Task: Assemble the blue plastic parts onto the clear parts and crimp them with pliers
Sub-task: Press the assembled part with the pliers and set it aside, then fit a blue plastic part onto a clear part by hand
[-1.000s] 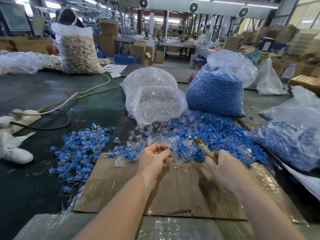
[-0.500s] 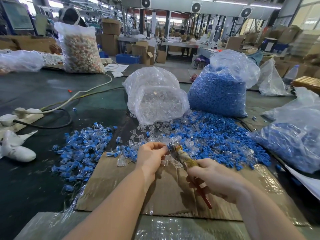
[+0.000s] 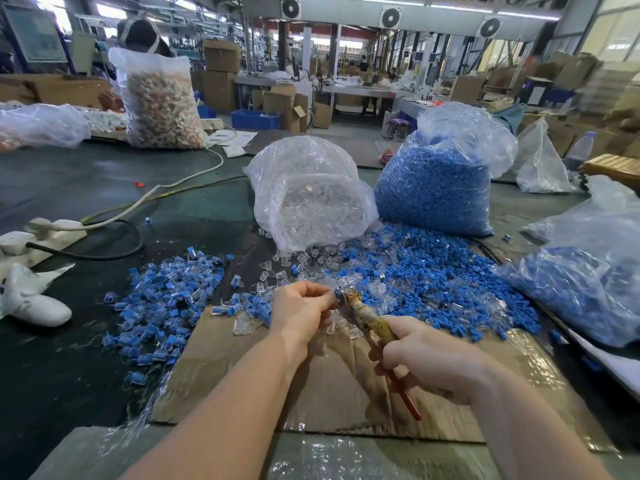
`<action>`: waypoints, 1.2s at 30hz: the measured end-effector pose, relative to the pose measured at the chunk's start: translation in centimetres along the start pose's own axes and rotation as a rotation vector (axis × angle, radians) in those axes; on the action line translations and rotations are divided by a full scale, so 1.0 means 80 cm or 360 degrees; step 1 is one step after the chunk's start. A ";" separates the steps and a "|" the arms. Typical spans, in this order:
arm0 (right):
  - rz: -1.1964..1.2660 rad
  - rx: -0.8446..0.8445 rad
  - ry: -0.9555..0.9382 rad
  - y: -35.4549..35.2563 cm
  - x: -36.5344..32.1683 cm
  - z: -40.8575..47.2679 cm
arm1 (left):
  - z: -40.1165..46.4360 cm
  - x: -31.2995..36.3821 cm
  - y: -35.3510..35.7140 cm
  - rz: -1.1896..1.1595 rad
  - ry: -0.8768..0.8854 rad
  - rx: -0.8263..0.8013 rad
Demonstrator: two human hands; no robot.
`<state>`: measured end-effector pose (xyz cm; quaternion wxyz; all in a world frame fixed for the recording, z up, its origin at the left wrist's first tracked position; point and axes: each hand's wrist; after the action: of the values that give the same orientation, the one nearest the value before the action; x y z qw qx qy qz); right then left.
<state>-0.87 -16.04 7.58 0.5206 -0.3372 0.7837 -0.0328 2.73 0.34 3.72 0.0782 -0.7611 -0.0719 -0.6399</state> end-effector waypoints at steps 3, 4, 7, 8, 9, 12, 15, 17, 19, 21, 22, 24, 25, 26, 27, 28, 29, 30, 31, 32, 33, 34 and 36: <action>-0.0036 0.0025 -0.0028 0.003 -0.003 -0.003 | -0.001 0.000 0.000 -0.0035 -0.0037 -0.0003; -0.0048 0.0038 -0.0052 0.004 -0.004 -0.003 | -0.001 0.000 0.001 -0.0043 -0.0047 -0.0005; -0.0074 0.0124 -0.0093 0.008 -0.004 -0.002 | -0.002 0.000 0.003 -0.0072 -0.0065 0.0002; -0.0086 0.0155 -0.0096 0.010 -0.005 -0.002 | -0.002 0.000 0.004 -0.0078 -0.0065 0.0009; -0.0106 0.0177 -0.0097 0.012 -0.004 -0.001 | -0.002 0.000 0.004 -0.0078 -0.0062 0.0017; -0.0133 0.0193 -0.0095 0.014 -0.002 0.000 | -0.002 0.000 0.005 -0.0057 -0.0053 0.0033; 0.0035 0.0147 -0.0109 0.013 -0.001 -0.005 | -0.002 -0.001 0.004 -0.0062 -0.0048 0.0058; 0.0243 0.0137 -0.0103 0.012 -0.001 -0.009 | -0.001 0.000 0.002 -0.0060 -0.0017 0.0068; 0.0459 0.0119 -0.0102 0.011 0.000 -0.013 | 0.000 0.002 0.001 -0.0035 0.0024 0.0072; 0.0479 0.0135 -0.0117 0.014 0.001 -0.012 | 0.002 0.005 0.002 -0.0017 0.0028 0.0079; 0.0355 0.0207 -0.0145 0.016 0.003 -0.008 | 0.004 0.005 0.001 -0.0032 0.0004 0.0097; -0.0061 0.0478 -0.0241 0.019 0.014 0.005 | 0.009 0.004 -0.004 -0.0058 -0.0051 0.0186; -0.0211 0.0619 -0.0273 0.017 0.020 0.011 | 0.012 0.002 -0.009 -0.0006 -0.0045 0.0262; -0.0270 0.0732 -0.0269 0.013 0.028 0.016 | 0.016 -0.001 -0.015 0.0123 0.0000 0.0356; -0.0300 0.0824 -0.0236 0.008 0.035 0.021 | 0.020 -0.005 -0.022 0.0305 0.0079 0.0454; -0.0357 0.0916 -0.0179 0.003 0.041 0.025 | 0.023 -0.008 -0.030 0.0515 0.0167 0.0544; -0.0456 0.1002 -0.0093 -0.003 0.048 0.028 | 0.025 -0.010 -0.039 0.0757 0.0234 0.0620; -0.0567 0.1080 -0.0002 -0.007 0.054 0.030 | 0.027 -0.012 -0.049 0.1006 0.0271 0.0683; -0.0678 0.1155 0.0081 -0.011 0.059 0.032 | 0.029 -0.015 -0.059 0.1229 0.0291 0.0745; -0.0783 0.1224 0.0149 -0.015 0.063 0.033 | 0.032 -0.018 -0.068 0.1420 0.0310 0.0803; -0.0875 0.1276 0.0201 -0.018 0.068 0.035 | 0.034 -0.020 -0.076 0.1565 0.0339 0.0856; -0.0958 0.1316 0.0235 -0.020 0.072 0.036 | 0.035 -0.021 -0.081 0.1669 0.0374 0.0896; -0.1076 0.1368 0.0272 -0.022 0.081 0.038 | 0.037 -0.022 -0.087 0.1848 0.0395 0.0894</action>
<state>1.09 -20.12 1.75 0.5063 -0.3233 0.5874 -0.5423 3.79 7.78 1.67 0.6144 -0.5472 0.1958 -0.5336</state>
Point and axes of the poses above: each hand's wrist, its own z-axis towards the middle knuckle, its own y-axis out of the palm, x = y × z, and after that the axes turned 7 degrees about z, right-handed
